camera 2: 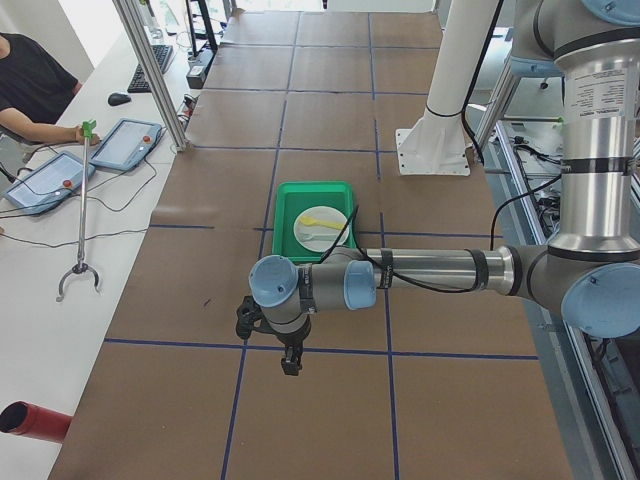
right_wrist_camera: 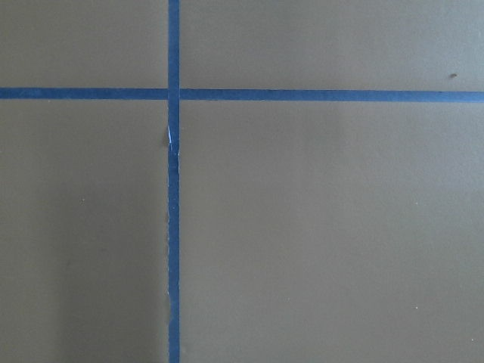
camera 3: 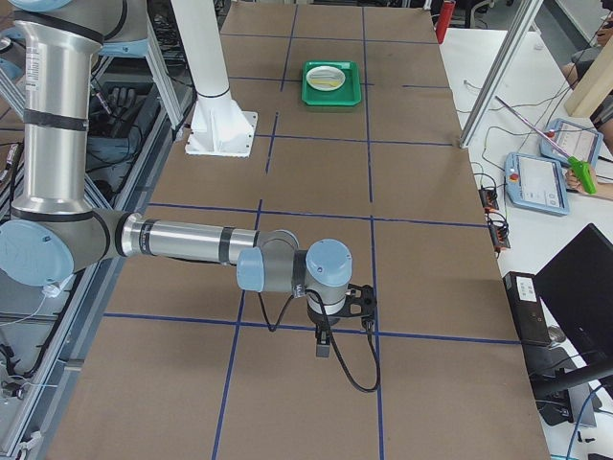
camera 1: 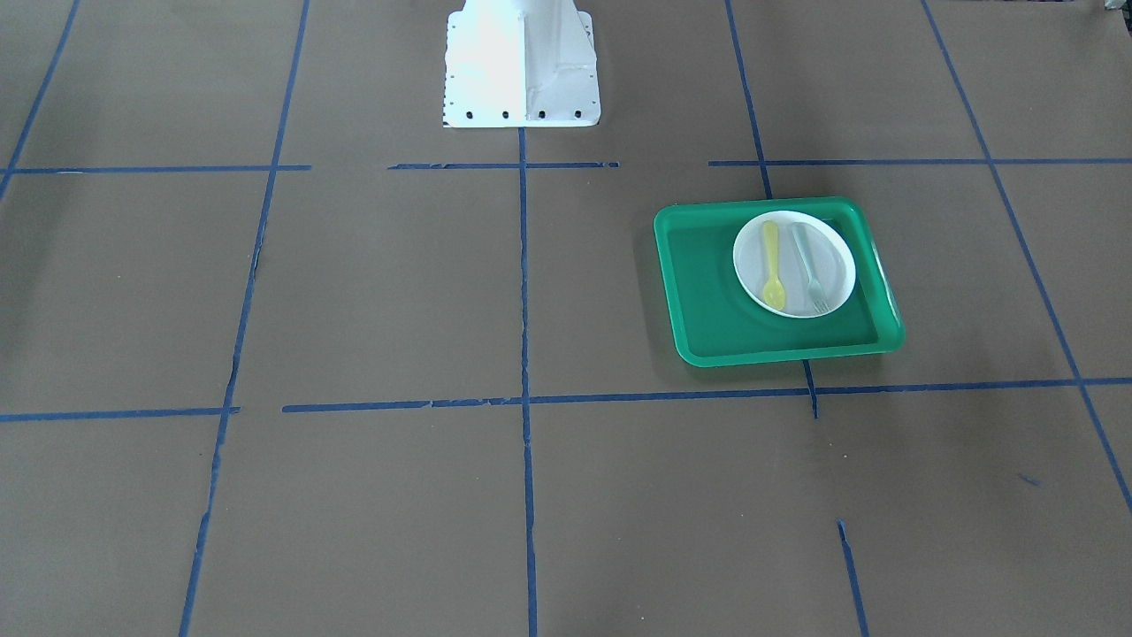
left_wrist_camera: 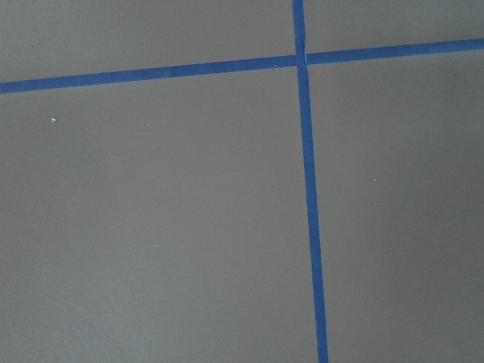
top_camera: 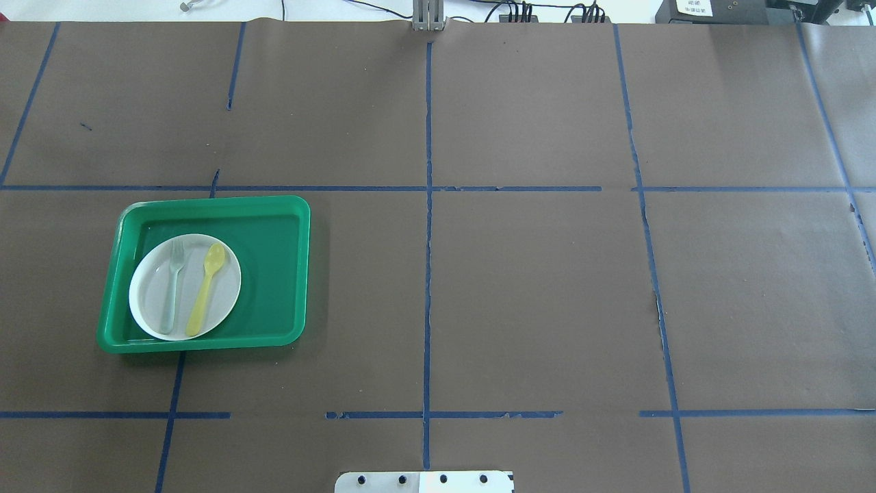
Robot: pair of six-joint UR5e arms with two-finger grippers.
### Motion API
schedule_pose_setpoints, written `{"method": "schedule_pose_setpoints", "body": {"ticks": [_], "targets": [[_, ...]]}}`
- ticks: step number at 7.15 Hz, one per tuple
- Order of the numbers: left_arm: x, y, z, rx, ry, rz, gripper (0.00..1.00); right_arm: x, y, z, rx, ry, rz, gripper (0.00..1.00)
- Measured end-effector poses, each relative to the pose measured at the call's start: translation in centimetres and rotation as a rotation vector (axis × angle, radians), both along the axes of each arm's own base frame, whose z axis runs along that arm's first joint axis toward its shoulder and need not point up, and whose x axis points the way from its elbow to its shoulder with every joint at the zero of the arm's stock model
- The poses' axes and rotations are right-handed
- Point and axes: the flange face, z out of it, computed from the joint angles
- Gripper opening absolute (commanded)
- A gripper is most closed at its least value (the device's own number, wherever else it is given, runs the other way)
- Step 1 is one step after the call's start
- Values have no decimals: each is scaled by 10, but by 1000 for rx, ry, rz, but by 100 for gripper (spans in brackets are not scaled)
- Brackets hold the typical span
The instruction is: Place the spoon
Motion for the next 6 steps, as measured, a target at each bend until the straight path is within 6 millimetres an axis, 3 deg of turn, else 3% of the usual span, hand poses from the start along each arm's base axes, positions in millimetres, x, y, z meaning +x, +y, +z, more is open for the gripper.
{"method": "schedule_pose_setpoints", "body": {"ticks": [3, 5, 6], "targets": [[-1, -10, -16, 30, -3, -5, 100, 0, 0, 0, 0, 0, 0, 100], [4, -25, -46, 79, -6, -10, 100, 0, 0, 0, 0, 0, 0, 100], [25, -31, -73, 95, -6, -13, 100, 0, 0, 0, 0, 0, 0, 100]]}}
